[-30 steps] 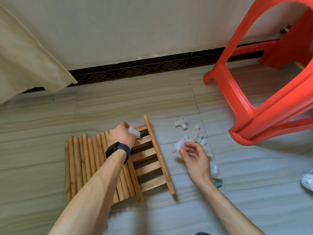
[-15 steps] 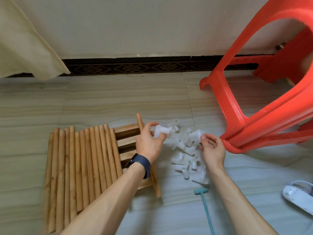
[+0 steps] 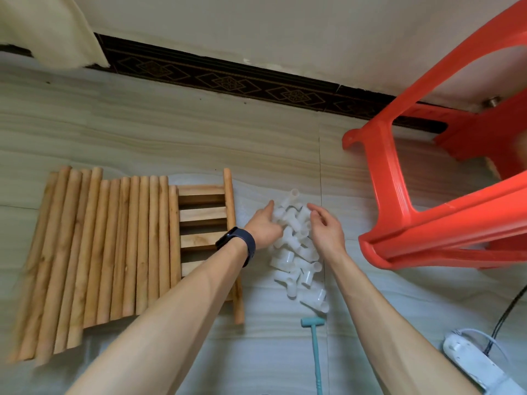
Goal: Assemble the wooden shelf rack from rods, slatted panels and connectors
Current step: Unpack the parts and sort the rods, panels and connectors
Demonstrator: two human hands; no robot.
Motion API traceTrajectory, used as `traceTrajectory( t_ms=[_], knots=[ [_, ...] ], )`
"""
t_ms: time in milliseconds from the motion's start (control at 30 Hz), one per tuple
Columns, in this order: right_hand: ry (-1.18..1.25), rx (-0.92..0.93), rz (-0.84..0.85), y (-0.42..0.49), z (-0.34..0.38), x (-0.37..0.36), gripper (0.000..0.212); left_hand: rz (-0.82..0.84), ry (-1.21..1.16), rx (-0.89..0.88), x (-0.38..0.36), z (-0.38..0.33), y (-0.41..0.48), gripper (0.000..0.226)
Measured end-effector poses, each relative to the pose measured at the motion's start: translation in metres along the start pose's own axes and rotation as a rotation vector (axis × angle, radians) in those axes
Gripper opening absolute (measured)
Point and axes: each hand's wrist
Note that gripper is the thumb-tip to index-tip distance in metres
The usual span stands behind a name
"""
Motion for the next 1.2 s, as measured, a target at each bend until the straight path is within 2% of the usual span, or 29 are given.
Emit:
traceTrajectory(
  t_ms=[133,300,467,567,667,733,900,1033,1200],
  knots=[
    [0.076,-0.061,0.064,-0.005,0.002,0.002,0.042,0.113,0.011,-0.014,0.0,-0.003,-0.011,0.09],
    [0.047,-0.052,-0.007,-0.017,0.011,0.017,0.042,0.044,0.052,-0.074,0.015,-0.012,-0.03,0.086],
    [-0.131,0.193,-0.066,-0.058,0.037,0.01,0.04,-0.108,0.089,-0.193,0.075,-0.006,-0.08,0.073],
    [-0.176,0.353,0.028,-0.093,0.062,-0.016,0.04,-0.257,0.258,-0.17,0.127,0.028,-0.119,0.068],
    [-0.249,0.432,0.21,-0.124,0.087,-0.054,0.044,-0.352,0.517,-0.019,0.177,0.076,-0.158,0.07],
    [-0.318,0.439,0.334,-0.14,0.103,-0.081,0.052,-0.38,0.583,0.097,0.199,0.107,-0.185,0.07],
    [-0.63,0.303,0.522,-0.154,0.122,-0.14,0.07,-0.502,0.498,0.276,0.204,0.169,-0.225,0.07],
    [-0.828,0.276,0.563,-0.146,0.133,-0.166,0.061,-0.589,0.356,0.29,0.193,0.194,-0.223,0.077],
    [-0.866,0.209,0.583,-0.133,0.136,-0.181,0.058,-0.708,0.352,0.255,0.179,0.198,-0.207,0.062]
  ],
)
Point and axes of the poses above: each hand's wrist, its own y-axis towards the middle knuckle, its own x-axis out of the back of the hand, z = x × y, and after that the axes turned 6 degrees about y, right-handed
